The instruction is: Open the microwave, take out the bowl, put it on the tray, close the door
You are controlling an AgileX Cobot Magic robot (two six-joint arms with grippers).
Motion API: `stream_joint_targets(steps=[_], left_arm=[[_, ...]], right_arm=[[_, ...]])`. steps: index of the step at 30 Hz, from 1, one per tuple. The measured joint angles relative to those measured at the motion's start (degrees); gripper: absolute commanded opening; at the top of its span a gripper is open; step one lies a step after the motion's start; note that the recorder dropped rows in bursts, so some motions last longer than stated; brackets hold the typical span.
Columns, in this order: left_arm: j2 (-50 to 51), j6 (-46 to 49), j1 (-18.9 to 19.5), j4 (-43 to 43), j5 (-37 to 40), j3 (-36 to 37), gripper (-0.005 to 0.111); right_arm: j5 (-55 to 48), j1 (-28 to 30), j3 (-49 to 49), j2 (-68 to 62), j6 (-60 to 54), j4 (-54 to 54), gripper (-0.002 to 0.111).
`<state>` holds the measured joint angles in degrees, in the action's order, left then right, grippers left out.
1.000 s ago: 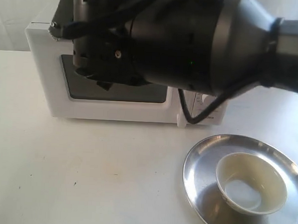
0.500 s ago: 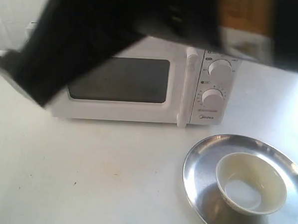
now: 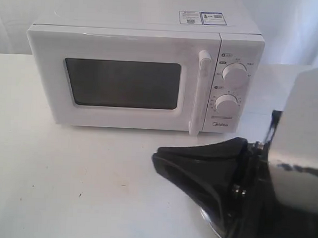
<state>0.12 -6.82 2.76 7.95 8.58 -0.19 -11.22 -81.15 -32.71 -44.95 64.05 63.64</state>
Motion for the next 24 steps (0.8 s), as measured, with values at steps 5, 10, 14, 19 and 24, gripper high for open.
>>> stream_joint_targets(steps=[5, 10, 14, 19, 24], left_arm=[[0.0, 0.0, 0.0, 0.0, 0.0, 0.0, 0.000], [0.0, 0.0, 0.0, 0.0, 0.0, 0.0, 0.000], [0.0, 0.0, 0.0, 0.0, 0.0, 0.0, 0.000], [0.0, 0.0, 0.0, 0.0, 0.0, 0.0, 0.000], [0.0, 0.0, 0.0, 0.0, 0.0, 0.0, 0.000]], right_arm=[[-13.0, 0.0, 0.4, 0.5, 2.4, -3.8, 0.000], [-22.8, 0.0, 0.7, 0.5, 4.5, -3.1, 0.000], [-20.6, 1.1, 3.2, 3.0, 7.0, 5.2, 0.000], [-12.4, 12.3, 9.5, 13.9, 17.2, 14.5, 0.000], [-10.6, 29.8, 17.8, 28.1, 22.9, 16.5, 0.000]])
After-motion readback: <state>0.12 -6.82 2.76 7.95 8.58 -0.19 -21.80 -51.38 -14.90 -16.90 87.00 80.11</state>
